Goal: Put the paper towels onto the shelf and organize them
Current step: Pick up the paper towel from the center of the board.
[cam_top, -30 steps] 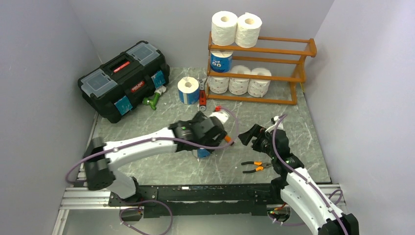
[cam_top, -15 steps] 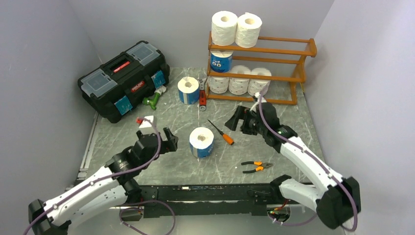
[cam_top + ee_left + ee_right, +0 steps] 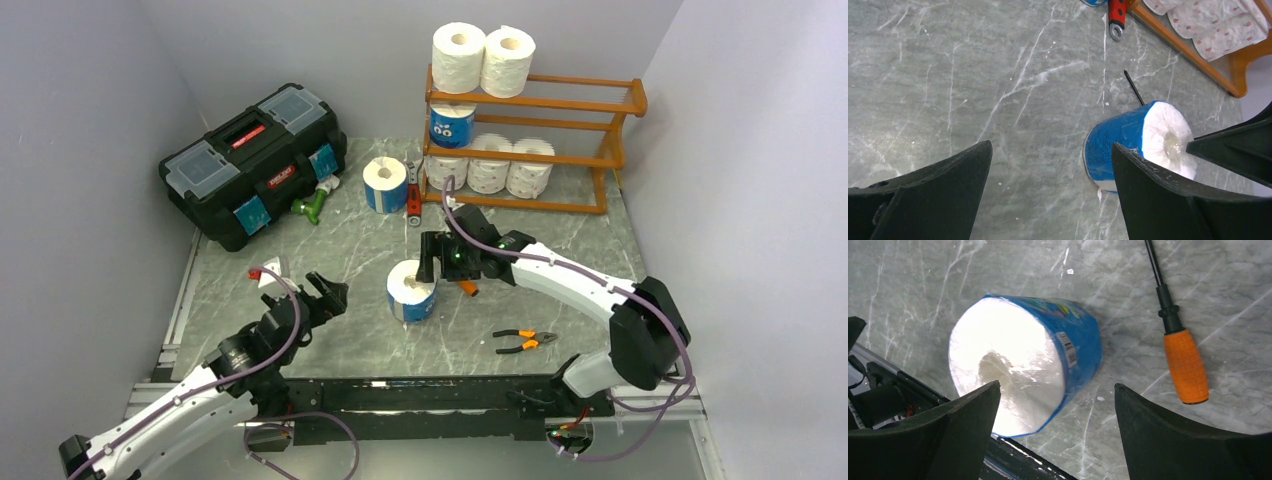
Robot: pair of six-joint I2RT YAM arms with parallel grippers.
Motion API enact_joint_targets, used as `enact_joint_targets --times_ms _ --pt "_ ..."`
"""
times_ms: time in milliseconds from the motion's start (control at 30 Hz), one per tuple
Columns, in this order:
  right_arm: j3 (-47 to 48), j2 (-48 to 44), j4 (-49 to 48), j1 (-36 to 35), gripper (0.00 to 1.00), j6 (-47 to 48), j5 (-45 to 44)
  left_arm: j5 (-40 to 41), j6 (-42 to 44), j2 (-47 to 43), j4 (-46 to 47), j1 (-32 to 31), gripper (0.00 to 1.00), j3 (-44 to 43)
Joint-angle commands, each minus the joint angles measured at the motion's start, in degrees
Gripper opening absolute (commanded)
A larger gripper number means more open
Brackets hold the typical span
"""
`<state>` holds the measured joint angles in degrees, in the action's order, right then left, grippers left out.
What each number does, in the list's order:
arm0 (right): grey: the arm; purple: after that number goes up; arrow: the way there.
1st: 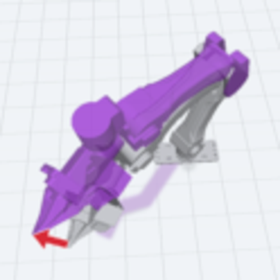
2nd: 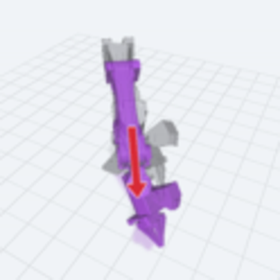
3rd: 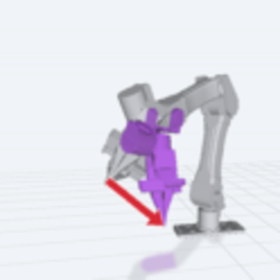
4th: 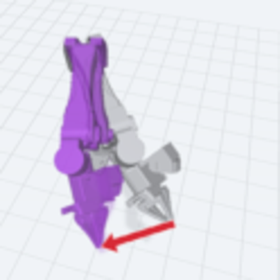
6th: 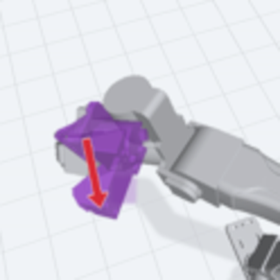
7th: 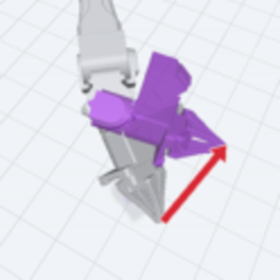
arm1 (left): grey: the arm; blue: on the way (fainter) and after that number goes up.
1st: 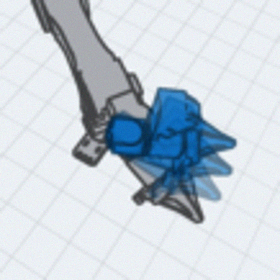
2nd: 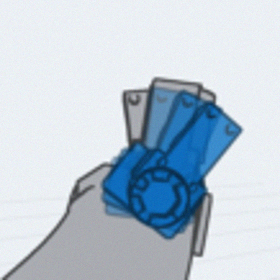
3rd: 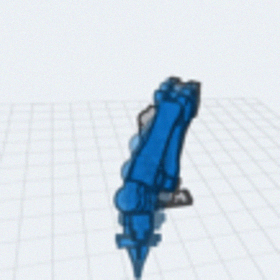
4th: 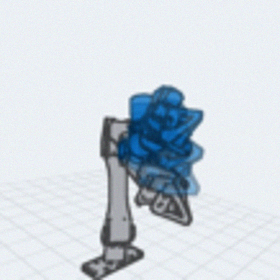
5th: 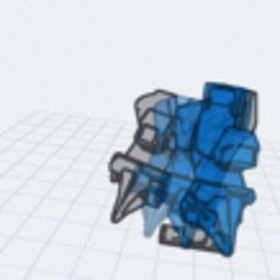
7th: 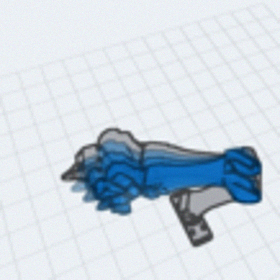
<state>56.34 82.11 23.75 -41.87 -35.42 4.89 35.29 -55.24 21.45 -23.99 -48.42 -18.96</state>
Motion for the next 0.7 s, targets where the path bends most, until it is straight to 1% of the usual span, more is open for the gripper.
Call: enact_joint_targets --times_ms 0,200,667 --pt "4.96 1.38 0.96 -1.28 0.86 1.38 -1.91 1.01 -2.47 -0.88 -0.41 0.06 0.94 1.55" --pt "4.47 3.33 -0.53 -1.96 0.84 1.14 -1.59 0.04 -2.5 -0.25 1.22 0.04 0.94 2.79" --pt "5.13 5.67 -0.62 -2.61 0.74 1.54 -2.18 -0.28 -2.74 1.03 1.51 0.08 0.94 3.3"
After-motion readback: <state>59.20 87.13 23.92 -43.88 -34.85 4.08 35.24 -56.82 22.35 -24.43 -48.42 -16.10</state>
